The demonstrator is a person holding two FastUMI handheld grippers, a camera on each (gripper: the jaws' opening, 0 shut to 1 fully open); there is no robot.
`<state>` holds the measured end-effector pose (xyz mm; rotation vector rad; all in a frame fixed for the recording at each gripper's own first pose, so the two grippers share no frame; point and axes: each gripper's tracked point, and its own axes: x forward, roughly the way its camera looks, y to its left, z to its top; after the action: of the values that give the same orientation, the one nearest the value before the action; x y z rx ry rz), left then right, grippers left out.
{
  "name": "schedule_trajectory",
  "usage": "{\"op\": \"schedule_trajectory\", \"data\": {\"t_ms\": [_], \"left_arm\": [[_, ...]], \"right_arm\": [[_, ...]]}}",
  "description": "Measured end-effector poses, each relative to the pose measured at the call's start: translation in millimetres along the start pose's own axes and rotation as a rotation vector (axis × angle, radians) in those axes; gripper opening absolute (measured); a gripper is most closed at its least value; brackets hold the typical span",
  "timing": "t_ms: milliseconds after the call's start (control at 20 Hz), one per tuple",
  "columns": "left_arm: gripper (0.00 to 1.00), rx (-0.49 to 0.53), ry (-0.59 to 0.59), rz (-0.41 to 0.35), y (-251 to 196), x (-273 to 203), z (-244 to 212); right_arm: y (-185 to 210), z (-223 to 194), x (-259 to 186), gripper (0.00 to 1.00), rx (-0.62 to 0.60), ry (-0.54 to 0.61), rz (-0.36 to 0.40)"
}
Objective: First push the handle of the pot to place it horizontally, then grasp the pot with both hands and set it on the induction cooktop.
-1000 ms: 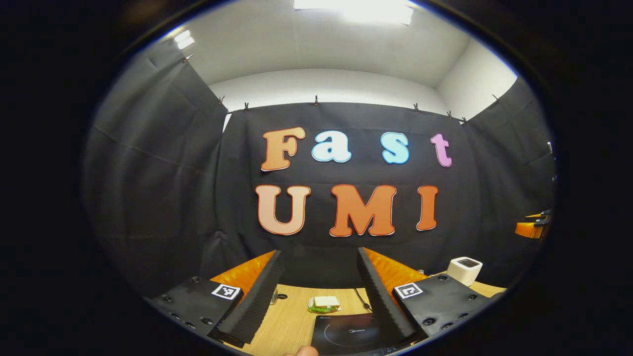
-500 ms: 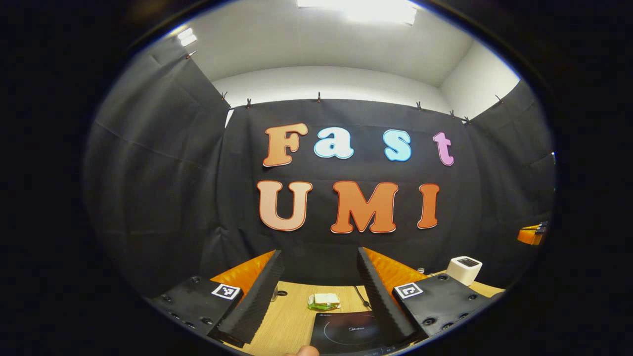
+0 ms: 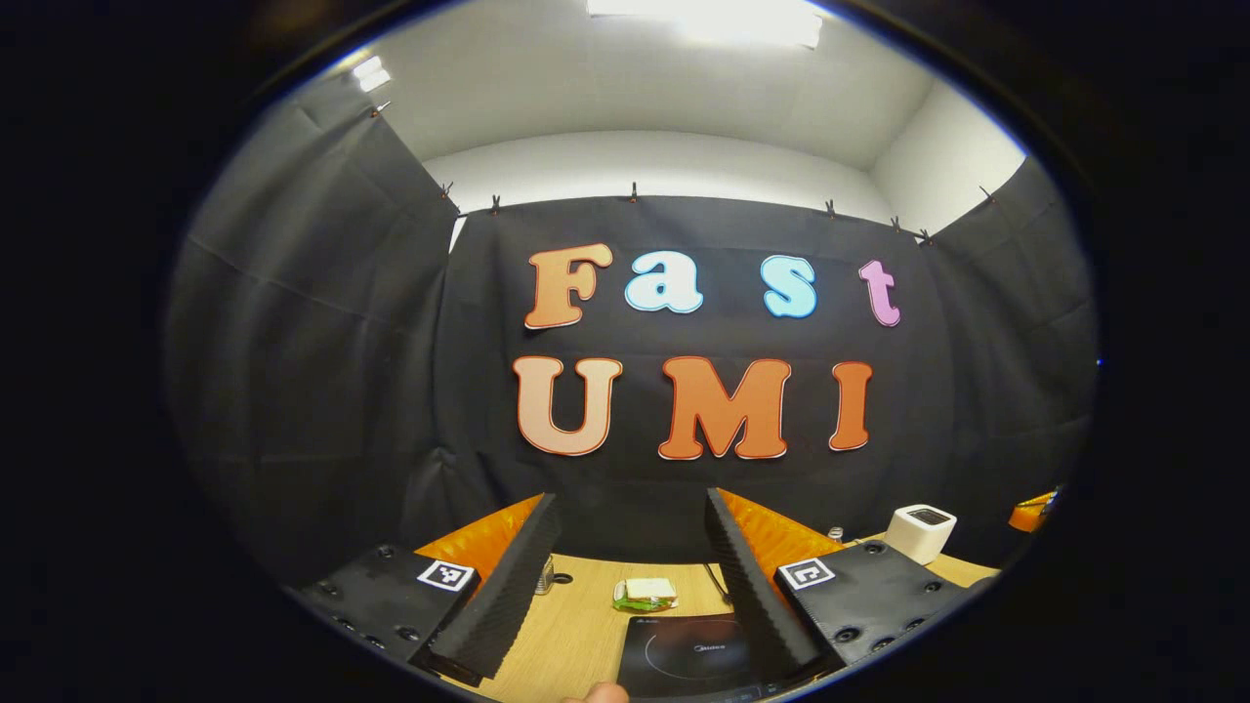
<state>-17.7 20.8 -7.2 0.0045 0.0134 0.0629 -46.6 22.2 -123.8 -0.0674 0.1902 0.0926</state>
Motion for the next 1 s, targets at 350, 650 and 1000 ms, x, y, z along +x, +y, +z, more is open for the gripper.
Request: {"op": "schedule_trajectory", "data": {"t_ms": [350, 650, 1000], "left_arm": [[0.99, 0.0, 0.008, 0.001, 0, 2, -9], [0.98, 0.011, 0.013, 0.009, 1, 6, -14], [0.98, 0.008, 0.025, 0.011, 3, 7, -19]], "right_arm": [[-14, -87, -2, 0.0, -0.009, 0.173, -0.038], [-14, -158, -7, 0.0, 0.007, 0.33, -0.041], [-4, -225, -10, 0.0, 0.04, 0.485, -0.015]]}}
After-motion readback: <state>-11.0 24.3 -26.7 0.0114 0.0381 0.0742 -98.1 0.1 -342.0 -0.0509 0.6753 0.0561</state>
